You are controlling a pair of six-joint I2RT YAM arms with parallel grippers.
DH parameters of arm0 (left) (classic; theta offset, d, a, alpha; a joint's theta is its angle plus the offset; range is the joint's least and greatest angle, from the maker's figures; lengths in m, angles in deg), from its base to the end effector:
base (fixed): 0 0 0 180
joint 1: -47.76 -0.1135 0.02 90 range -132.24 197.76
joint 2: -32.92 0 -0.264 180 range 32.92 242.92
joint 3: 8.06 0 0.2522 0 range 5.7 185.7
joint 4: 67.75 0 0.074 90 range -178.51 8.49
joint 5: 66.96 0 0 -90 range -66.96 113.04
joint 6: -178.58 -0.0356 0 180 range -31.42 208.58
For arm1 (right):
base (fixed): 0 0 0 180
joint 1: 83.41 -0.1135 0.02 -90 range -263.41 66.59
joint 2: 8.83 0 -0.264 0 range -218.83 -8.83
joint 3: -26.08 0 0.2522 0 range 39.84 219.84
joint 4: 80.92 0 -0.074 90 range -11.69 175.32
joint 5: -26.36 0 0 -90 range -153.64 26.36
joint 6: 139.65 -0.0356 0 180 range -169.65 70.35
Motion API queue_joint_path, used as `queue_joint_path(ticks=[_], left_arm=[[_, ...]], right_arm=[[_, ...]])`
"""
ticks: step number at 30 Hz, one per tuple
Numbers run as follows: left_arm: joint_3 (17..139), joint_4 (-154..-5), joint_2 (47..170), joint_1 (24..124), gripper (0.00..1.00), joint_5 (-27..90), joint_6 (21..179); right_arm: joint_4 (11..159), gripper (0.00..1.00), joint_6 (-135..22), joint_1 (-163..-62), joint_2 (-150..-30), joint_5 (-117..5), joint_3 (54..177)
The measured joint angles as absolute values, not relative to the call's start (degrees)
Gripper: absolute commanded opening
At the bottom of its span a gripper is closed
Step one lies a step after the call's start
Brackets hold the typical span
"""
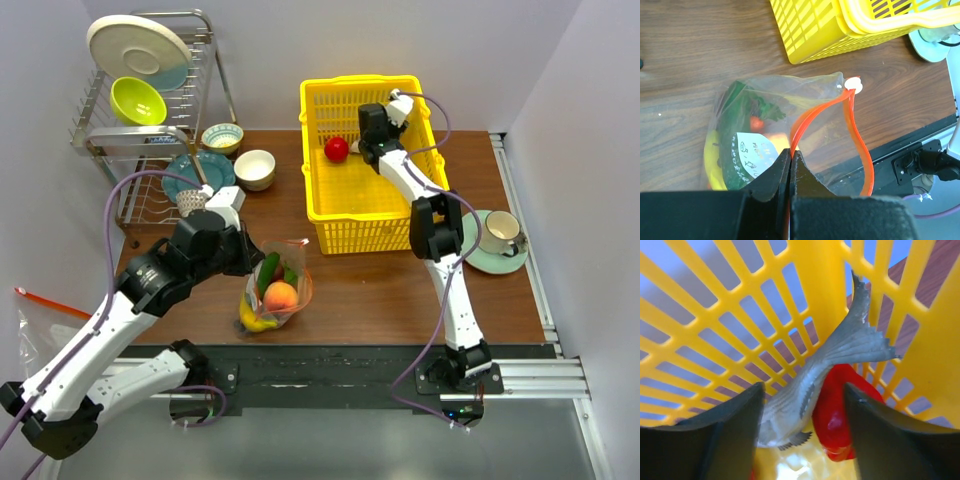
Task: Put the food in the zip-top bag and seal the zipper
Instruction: Pick up the fake fish from the bin, then place the fake fish in the zipper food storage bag.
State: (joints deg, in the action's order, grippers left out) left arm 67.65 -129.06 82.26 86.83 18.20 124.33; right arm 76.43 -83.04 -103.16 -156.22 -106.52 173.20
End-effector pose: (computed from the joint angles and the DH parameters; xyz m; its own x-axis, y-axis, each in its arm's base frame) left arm 0.1290 -0.1008 0.3631 -0.6964 -0.1845 -0.6935 0.2063 0.8741 -0.4397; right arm 0.5604 0.1755 0.2156 -0.1177 0.3862 -0.9149 0.4875 0.8251 0.2856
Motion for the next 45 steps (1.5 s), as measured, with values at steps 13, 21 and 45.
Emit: queue_joint_path(ticks=[13, 21, 45], left_arm=[[67.65, -128.82, 82.79, 86.83, 0.00, 18.05, 123.89], [67.65, -128.80, 82.06, 86.83, 0.00, 18.05, 123.91], [64.68, -127.12, 79.00, 86.83, 0.00, 20.17, 126.53]], right_arm=[[91.05, 0.00, -74.76, -103.68, -149.14, -105.90, 160.33], [99.51, 0.00, -66.82, -105.97, -132.18, -104.57, 150.03], [92.04, 0.00, -75.81, -106.63, -73.36, -54.69, 112.86]])
